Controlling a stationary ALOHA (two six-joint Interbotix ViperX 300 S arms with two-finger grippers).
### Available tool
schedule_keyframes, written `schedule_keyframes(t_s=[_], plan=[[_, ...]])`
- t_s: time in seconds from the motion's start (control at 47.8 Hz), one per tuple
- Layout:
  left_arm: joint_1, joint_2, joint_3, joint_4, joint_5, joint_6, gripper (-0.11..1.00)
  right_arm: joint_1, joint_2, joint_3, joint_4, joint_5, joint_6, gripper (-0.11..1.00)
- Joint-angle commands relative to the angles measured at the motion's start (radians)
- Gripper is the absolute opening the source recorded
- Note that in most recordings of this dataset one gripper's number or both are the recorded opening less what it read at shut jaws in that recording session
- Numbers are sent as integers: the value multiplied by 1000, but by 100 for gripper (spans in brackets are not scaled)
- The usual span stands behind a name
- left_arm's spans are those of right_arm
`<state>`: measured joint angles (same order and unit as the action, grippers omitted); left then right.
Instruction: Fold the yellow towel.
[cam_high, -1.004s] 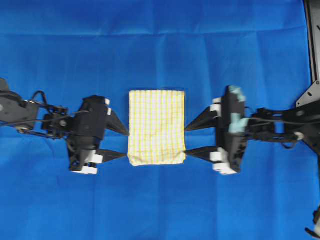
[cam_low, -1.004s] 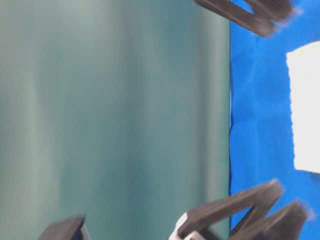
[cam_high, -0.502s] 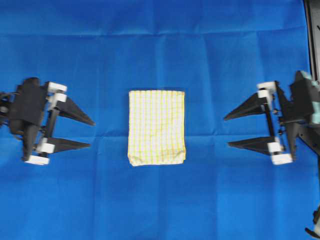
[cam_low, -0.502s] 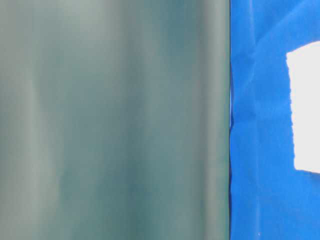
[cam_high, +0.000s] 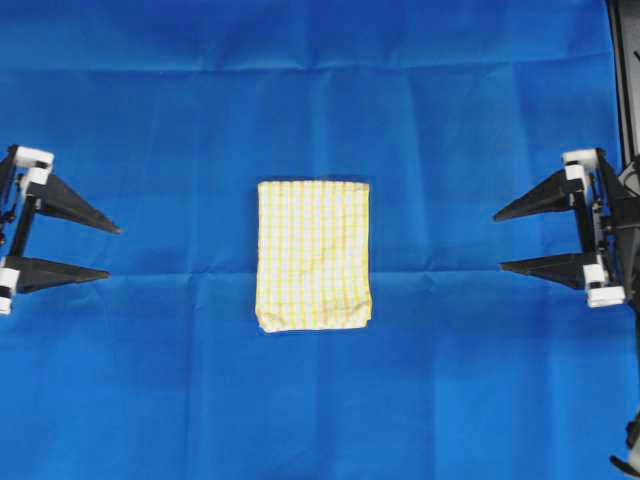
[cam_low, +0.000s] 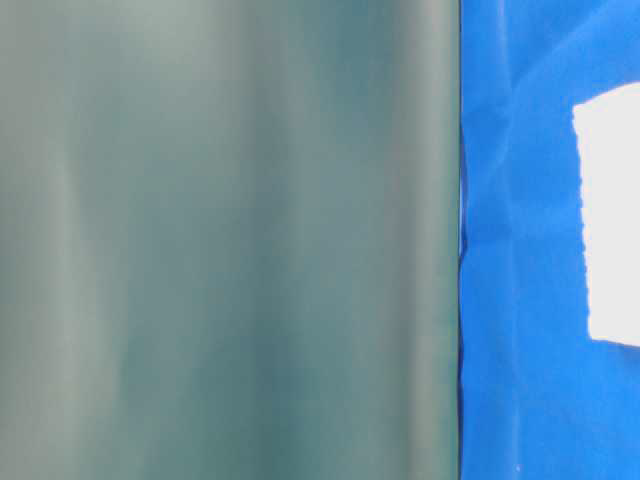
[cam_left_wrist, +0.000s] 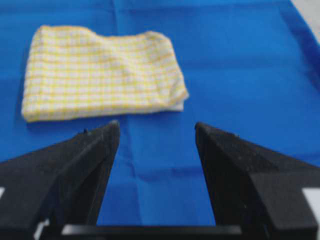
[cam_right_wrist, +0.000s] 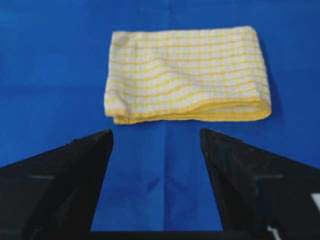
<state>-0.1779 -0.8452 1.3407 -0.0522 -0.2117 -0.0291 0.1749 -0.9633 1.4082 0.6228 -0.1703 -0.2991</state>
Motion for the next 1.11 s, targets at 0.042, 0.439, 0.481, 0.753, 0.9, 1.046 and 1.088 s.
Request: schedule_keyframes(t_s=[0.042, 0.439, 0.481, 0.753, 0.9, 1.046, 1.088], plan=[[-2, -63, 38, -2, -9, 2, 56, -2, -5, 3, -2, -5, -2, 71], [-2, -135, 103, -2, -6, 2, 56, 0, 3, 21, 6, -17, -2, 71], [-2, -135, 104, -2, -5, 2, 56, 0, 3, 20, 8, -17, -2, 71], [-2, -138, 103, 0, -3, 3, 56, 0, 2, 20, 8, -17, -2, 71], [-2, -141, 103, 0, -2, 3, 56, 0, 0, 20, 8, -15, 0, 71], [-2, -144, 101, 0, -2, 3, 56, 0, 0, 18, 8, -12, 0, 71], [-2, -146, 101, 0, 0, 3, 56, 0, -2, 18, 8, -12, 0, 71]])
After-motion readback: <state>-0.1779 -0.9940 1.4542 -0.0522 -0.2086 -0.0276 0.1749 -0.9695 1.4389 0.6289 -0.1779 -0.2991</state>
